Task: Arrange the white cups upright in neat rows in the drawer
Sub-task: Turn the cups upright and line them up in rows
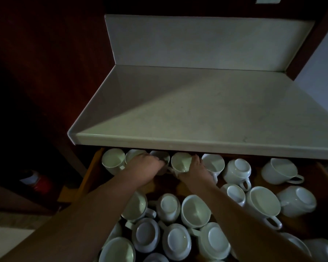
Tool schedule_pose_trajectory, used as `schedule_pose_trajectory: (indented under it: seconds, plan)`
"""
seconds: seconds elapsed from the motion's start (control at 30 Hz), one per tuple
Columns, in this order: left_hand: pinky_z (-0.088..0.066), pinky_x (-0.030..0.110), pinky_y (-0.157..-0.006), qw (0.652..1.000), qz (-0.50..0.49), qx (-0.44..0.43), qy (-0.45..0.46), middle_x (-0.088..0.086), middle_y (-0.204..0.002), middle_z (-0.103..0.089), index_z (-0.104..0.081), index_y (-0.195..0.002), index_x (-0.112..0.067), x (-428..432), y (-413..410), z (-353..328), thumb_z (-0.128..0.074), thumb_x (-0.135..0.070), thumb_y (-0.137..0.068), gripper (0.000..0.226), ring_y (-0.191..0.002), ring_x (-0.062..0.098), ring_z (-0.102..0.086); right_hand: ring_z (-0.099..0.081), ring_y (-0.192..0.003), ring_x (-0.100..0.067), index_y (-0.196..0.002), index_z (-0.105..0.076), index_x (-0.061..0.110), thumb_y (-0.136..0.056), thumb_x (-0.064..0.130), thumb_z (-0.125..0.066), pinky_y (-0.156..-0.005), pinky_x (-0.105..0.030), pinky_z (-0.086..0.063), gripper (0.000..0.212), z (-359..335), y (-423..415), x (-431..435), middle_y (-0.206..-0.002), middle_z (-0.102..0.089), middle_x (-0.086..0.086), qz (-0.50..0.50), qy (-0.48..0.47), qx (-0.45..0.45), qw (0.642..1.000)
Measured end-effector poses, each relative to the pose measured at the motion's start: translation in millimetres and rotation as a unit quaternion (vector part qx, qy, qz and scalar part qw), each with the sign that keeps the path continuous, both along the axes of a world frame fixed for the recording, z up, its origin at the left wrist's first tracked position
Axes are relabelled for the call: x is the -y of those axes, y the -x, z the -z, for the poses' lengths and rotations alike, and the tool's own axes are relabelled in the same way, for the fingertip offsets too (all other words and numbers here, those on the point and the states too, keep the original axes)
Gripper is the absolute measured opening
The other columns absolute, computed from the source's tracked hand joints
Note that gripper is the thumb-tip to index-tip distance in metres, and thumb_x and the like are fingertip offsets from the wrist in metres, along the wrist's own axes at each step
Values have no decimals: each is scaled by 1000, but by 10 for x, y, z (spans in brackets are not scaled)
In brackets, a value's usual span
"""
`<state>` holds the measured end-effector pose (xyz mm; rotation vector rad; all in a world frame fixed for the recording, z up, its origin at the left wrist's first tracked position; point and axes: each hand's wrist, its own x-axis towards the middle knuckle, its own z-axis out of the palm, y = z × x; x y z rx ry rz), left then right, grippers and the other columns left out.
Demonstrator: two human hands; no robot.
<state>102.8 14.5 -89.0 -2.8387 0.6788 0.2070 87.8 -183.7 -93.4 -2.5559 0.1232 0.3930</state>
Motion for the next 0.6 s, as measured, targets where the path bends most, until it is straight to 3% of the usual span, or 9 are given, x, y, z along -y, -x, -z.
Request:
schedule_pose_trajectory:
  seconds: [0.13,0.23,0.3,0.4,0.53,0.6]
  plan:
    - [-47,38,-99,996,-31,27,79,7,-127,-66,-62,-131,-19,2,108,41,-56,-17,-97,34,-121,31,-61,-49,-135,-35,-153,-29,4,-96,31,-67,-106,-41,-43,74,30,-43,-7,-152,-42,-17,-19,-24,18,999]
    - [-45,40,-104,974,-88,33,207,7,-137,-64,-62,-138,-18,-124,290,56,-66,-17,-91,47,-126,31,-57,-45,-136,-37,-153,-31,3,-94,27,-69,-107,-43,-42,74,19,-60,9,-153,-40,-19,-28,-36,19,999]
    - [-45,40,-105,958,-139,44,245,4,-142,-61,-59,-142,-20,-268,423,45,-68,-22,-92,50,-128,28,-57,-44,-139,-37,-154,-29,2,-94,27,-69,-108,-42,-41,76,19,-67,31,-154,-38,-19,-32,-43,17,998]
    - [-47,40,-103,939,-215,56,264,5,-140,-62,-60,-141,-18,-545,624,0,-67,-23,-94,48,-127,28,-57,-44,-141,-35,-152,-28,0,-94,31,-71,-109,-40,-40,79,12,-72,41,-152,-40,-19,-41,-46,10,998]
    - [-41,42,-113,937,-234,84,244,1,-123,-68,-69,-121,-28,-912,733,-109,-64,-24,-92,29,-123,28,-57,-41,-142,-33,-155,-23,3,-96,34,-66,-111,-40,-37,79,-31,14,2,-155,-37,-16,-34,-28,11,999]
    - [-42,39,-109,945,-232,57,225,6,-135,-64,-64,-135,-23,-1047,667,-113,-65,-18,-95,40,-129,31,-53,-44,-142,-34,-157,-22,7,-95,33,-66,-108,-40,-38,81,-44,65,-39,-157,-37,-15,-4,-38,16,999]
